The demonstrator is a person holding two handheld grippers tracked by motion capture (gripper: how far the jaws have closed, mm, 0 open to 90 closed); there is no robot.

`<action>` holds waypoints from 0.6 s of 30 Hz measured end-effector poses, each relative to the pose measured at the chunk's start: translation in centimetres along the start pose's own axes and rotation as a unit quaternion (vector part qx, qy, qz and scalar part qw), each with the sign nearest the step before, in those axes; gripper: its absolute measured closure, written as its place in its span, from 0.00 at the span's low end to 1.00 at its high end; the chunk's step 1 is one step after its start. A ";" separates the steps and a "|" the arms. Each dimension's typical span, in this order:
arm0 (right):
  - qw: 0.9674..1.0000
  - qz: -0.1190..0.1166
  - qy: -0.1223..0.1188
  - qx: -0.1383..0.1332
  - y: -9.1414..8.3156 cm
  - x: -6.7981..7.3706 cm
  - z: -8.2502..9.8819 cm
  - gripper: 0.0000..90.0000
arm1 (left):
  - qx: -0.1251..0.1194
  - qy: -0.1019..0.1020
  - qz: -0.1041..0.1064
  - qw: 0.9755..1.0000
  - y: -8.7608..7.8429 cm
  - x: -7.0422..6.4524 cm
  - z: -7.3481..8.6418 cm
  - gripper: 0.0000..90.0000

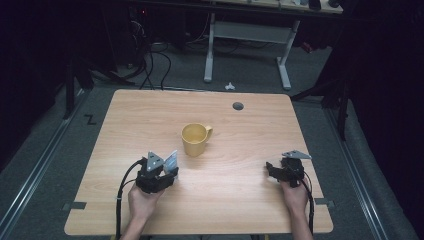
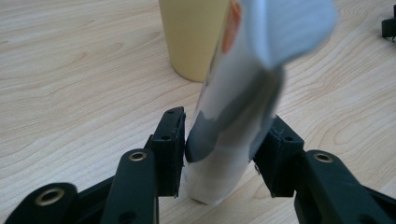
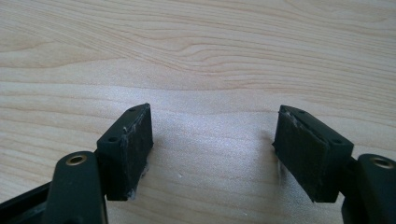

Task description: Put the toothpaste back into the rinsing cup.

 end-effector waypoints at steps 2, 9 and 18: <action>1.000 0.000 0.000 0.000 0.0 0.0 0.0 0.31 | 0.000 0.001 -0.001 1.000 0.0 0.0 0.0 0.63; 1.000 0.000 0.000 0.000 0.0 0.0 0.0 0.31 | -0.012 0.008 -0.012 1.000 0.0 0.0 -0.1 0.69; 1.000 0.000 0.000 0.000 0.0 0.0 0.0 0.31 | -0.022 -0.003 -0.001 1.000 -0.2 -0.1 -0.2 0.72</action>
Point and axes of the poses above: each handheld gripper's, and its own axes: y roughly forward along the jaws, z roughly out of its underside, x roughly to its left, the point moved 10 cm from there along y, roughly forward along the jaws, and after that the axes turned 4 degrees about -z, right-handed, at the moved point
